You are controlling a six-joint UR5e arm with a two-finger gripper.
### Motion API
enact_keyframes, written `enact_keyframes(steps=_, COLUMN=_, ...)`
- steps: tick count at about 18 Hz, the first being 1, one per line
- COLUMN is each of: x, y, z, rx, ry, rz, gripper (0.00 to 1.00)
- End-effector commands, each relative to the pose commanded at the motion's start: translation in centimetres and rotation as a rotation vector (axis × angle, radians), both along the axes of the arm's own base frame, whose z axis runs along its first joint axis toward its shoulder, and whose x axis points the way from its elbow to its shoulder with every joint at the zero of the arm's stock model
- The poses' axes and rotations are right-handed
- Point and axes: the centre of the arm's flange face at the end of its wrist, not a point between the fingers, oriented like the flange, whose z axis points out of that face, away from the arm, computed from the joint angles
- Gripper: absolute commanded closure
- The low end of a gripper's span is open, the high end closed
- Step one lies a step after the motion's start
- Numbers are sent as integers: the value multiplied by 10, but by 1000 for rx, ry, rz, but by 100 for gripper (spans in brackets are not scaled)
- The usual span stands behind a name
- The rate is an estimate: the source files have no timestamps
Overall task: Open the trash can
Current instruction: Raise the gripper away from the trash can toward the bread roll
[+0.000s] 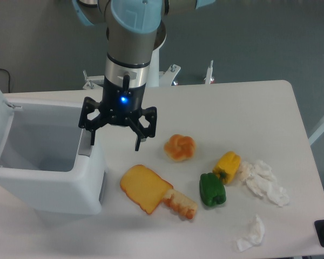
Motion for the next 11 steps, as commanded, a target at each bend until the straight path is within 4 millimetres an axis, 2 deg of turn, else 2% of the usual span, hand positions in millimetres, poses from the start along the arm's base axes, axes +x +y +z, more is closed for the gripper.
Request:
enact_keyframes(steps=5, x=-20, y=-10, z=-1, rx=-87, ry=176, rz=-127, gripper=0)
enact_keyframes(steps=8, x=-28, y=-18, z=-11, rx=-198, ry=299, rz=-267, gripper=0)
enact_keyframes(steps=11, x=-32, y=-17, z=-22, rx=-232, ry=315, rz=-298, gripper=0)
